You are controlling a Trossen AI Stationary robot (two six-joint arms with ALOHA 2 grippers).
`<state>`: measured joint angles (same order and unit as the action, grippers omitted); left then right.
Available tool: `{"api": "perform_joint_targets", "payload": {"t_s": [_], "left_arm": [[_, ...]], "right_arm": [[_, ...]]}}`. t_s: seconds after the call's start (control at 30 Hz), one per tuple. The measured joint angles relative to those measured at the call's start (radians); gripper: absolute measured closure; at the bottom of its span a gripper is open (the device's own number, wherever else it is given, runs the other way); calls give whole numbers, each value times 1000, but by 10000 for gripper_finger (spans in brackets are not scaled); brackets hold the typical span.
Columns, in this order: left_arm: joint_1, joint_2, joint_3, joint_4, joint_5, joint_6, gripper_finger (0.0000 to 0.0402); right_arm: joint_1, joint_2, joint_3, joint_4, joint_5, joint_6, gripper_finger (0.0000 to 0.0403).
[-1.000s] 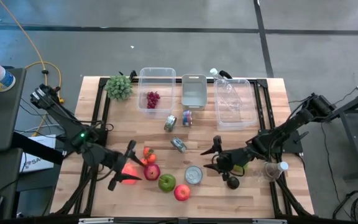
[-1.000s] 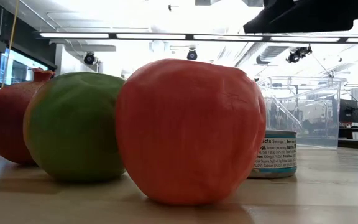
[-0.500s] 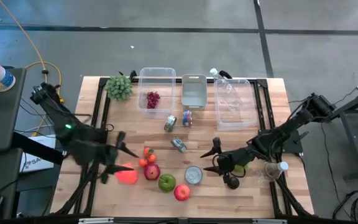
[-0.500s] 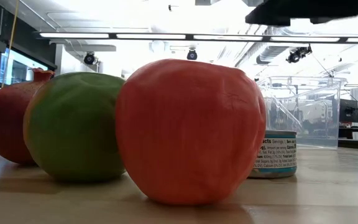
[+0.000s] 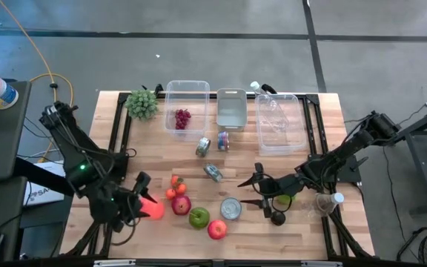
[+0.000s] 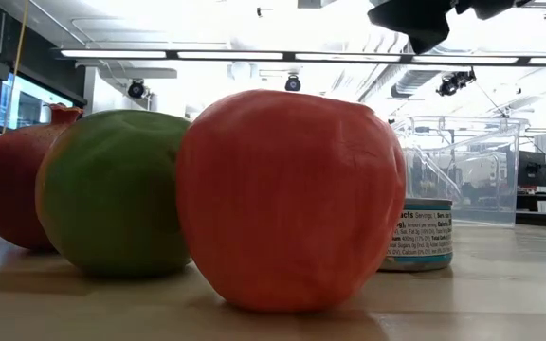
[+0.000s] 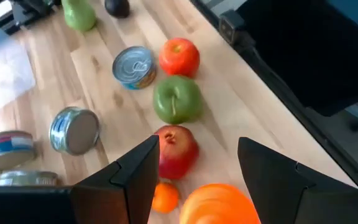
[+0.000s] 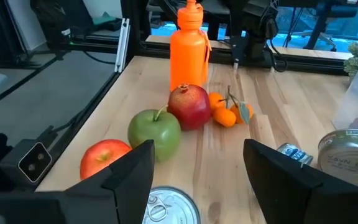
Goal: Pick & Place Food Item
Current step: Put the orange water bottle into the right transparent bin
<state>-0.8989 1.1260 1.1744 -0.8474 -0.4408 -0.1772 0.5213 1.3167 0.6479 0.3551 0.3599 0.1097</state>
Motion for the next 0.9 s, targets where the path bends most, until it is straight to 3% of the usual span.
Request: {"api": "perform_joint_targets", "payload": {"t_s": [0.43, 0.8, 0.9], "left_arm": [[-47, -24, 0, 123, 0, -24, 193], [17, -24, 0, 164, -10, -178, 182], [19, -24, 0, 164, -2, -142, 164]], "right_arm": [[0, 0, 0, 0, 7, 0, 168], [0, 0, 0, -10, 4, 70, 168], [0, 0, 0, -9, 4, 66, 168]]}}
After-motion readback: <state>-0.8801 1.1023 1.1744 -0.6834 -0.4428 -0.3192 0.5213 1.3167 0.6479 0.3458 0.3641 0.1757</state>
